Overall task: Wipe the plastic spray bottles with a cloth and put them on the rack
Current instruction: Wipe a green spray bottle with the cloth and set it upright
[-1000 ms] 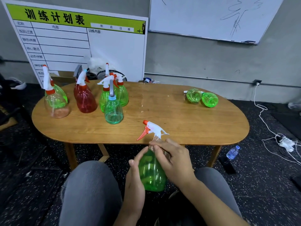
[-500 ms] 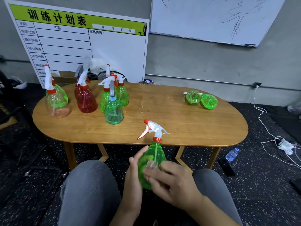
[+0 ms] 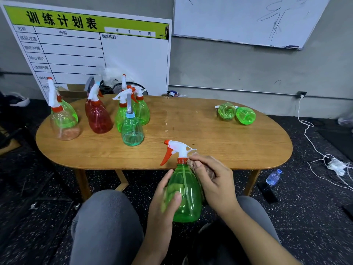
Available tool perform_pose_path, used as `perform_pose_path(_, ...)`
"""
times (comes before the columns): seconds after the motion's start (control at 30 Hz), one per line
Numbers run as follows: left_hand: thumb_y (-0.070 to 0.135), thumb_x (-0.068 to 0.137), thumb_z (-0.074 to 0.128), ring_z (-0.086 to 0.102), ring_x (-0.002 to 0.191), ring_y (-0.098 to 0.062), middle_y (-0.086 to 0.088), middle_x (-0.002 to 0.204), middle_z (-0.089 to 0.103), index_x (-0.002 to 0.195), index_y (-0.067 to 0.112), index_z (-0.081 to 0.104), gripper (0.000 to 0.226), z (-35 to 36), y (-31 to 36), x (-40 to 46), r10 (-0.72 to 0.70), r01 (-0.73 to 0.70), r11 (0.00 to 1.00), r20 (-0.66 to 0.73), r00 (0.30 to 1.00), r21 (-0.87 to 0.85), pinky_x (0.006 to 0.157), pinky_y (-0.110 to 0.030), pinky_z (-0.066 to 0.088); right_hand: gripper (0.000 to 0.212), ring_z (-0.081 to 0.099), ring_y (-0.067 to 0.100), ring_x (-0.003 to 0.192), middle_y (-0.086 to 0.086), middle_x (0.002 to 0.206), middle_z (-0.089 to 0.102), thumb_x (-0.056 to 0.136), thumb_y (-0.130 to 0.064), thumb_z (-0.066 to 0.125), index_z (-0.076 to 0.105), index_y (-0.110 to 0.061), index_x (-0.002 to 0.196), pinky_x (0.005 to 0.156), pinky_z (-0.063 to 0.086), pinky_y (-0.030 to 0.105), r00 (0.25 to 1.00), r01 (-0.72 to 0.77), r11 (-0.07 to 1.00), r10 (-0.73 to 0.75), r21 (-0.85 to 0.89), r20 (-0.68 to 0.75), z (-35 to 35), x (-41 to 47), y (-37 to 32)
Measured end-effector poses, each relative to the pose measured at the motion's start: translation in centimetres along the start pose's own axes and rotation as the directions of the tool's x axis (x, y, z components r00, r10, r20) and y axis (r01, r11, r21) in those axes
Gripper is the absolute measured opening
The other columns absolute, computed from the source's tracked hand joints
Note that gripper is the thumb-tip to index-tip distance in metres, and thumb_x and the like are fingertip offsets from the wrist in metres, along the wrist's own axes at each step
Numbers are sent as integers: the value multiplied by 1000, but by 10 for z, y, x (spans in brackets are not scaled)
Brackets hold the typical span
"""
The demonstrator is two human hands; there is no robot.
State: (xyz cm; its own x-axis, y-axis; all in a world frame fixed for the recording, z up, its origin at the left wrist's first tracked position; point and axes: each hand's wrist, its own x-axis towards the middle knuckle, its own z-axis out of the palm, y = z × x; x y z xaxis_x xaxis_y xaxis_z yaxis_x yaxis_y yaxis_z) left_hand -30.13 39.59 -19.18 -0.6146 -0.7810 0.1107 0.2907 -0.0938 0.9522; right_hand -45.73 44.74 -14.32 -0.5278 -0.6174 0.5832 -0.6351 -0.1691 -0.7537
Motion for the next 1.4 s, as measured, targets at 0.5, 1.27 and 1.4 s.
perform_pose_path(0.5,67,105,37,63,135,-23,1,144,68,151,44,53,54,-5,-2,0,-49,47,998,-58,997,-37,114,-56,46,22,46,-1,66,-14,83,49,102,-25,67,78,-21,121,62,37,14,933,313,929,-262,-197,245,7,-44,-16)
perform_pose_path(1.27,67,100,19,68,129,-20,1,136,73,146,33,60,71,-4,-8,-2,-111,110,994,-46,993,-19,113,-52,51,20,57,7,69,-7,87,61,100,-23,68,78,-21,118,63,46,19,909,370,898,-298,-237,290,4,-50,-15)
perform_pose_path(1.4,85,91,25,71,122,-33,-11,133,74,145,39,60,79,-4,-2,-3,-123,122,990,-11,992,-70,103,-50,55,25,66,14,79,-3,98,69,98,-20,73,77,-19,123,73,56,24,794,531,832,-420,-164,439,-5,-75,-18)
